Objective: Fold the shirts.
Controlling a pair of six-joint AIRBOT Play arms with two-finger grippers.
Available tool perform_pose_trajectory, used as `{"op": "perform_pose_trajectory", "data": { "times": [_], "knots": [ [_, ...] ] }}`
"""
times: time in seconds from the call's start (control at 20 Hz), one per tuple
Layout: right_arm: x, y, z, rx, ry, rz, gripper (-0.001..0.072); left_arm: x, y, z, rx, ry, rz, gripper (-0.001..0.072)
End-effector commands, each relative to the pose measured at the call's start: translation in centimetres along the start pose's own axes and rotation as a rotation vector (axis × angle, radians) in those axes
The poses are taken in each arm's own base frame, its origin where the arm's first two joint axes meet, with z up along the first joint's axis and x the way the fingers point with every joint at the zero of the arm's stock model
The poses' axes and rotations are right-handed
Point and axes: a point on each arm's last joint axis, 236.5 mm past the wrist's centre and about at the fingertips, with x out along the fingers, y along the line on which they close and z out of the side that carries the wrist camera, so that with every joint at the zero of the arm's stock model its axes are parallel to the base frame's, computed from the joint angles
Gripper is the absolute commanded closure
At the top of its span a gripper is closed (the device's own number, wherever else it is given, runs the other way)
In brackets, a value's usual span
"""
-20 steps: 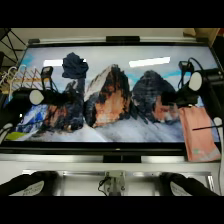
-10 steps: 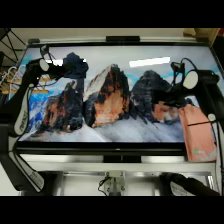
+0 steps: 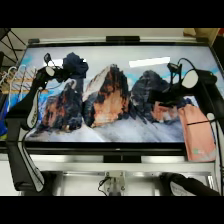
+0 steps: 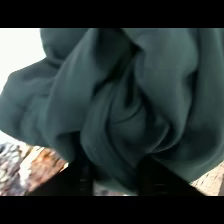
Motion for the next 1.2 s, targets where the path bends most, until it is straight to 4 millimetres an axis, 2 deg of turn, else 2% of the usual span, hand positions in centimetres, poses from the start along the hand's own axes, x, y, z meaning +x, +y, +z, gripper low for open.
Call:
{"op": "perform_pose_trajectory", "data": {
  "times": [0.0, 0.1, 0.2, 0.3, 0.4, 0.45, 0.5, 0.55, 0.6, 0.65, 0.7, 0.75, 0.8, 0.9, 1.0, 1.1, 1.15],
  "knots": [
    [0.0, 0.1, -0.4, -0.001, 0.019, 0.003, 0.0063, 0.3, -1.2, 1.6, -0.062, -0.076, -0.060, 0.0671],
    [0.0, 0.0, -0.4, -0.018, 0.018, 0.001, 0.0063, -2.0, -3.5, 3.4, 0.000, -0.108, -0.111, 0.0678],
    [-0.1, 0.0, -0.6, -0.036, 0.023, -0.002, 0.0063, -7.4, -8.5, 6.1, 0.213, -0.174, -0.167, 0.0680],
    [-1.9, -0.5, -0.9, -0.143, 0.023, -0.036, 0.0063, -16.5, -15.6, 8.4, 0.464, -0.270, -0.240, 0.0680],
    [-6.0, -2.0, -0.1, -0.214, -0.039, -0.132, 0.0063, -28.9, -22.8, 9.1, 0.661, -0.395, -0.324, 0.0680],
    [-8.9, -2.6, 0.6, -0.227, -0.103, -0.183, 0.0063, -34.7, -25.3, 8.9, 0.709, -0.455, -0.354, 0.0680],
    [-11.9, -2.8, 1.2, -0.234, -0.183, -0.214, 0.0063, -40.5, -27.5, 8.1, 0.740, -0.513, -0.397, 0.0680],
    [-14.6, -2.5, 1.6, -0.236, -0.262, -0.223, 0.0063, -44.9, -29.0, 7.0, 0.739, -0.548, -0.443, 0.0680],
    [-17.1, -2.0, 1.6, -0.231, -0.337, -0.214, 0.0063, -48.1, -30.1, 5.3, 0.722, -0.554, -0.492, 0.0680],
    [-19.4, -1.5, 1.3, -0.221, -0.407, -0.200, 0.0063, -50.3, -31.0, 2.9, 0.726, -0.524, -0.536, 0.0680],
    [-21.1, -1.0, 0.6, -0.212, -0.453, -0.183, 0.0063, -51.0, -31.5, 0.0, 0.744, -0.462, -0.571, 0.0680],
    [-22.6, -0.9, -0.4, -0.207, -0.485, -0.174, 0.0063, -50.6, -31.8, -2.9, 0.752, -0.386, -0.596, 0.0680],
    [-23.6, -0.9, -1.5, -0.206, -0.498, -0.171, 0.0063, -49.1, -31.9, -6.0, 0.745, -0.293, -0.610, 0.0680],
    [-24.5, -1.2, -3.6, -0.201, -0.480, -0.179, 0.0063, -44.5, -31.9, -12.6, 0.727, -0.102, -0.620, 0.0680],
    [-24.2, -1.6, -5.2, -0.184, -0.428, -0.181, 0.0063, -38.0, -30.7, -21.3, 0.671, 0.121, -0.596, 0.0679],
    [-23.4, -1.8, -5.3, -0.150, -0.398, -0.180, 0.0064, -32.3, -29.6, -29.9, 0.562, 0.278, -0.554, 0.0679],
    [-22.7, -1.9, -4.9, -0.149, -0.391, -0.183, 0.0063, -30.2, -29.2, -33.8, 0.560, 0.327, -0.541, 0.0679]
  ]
}}
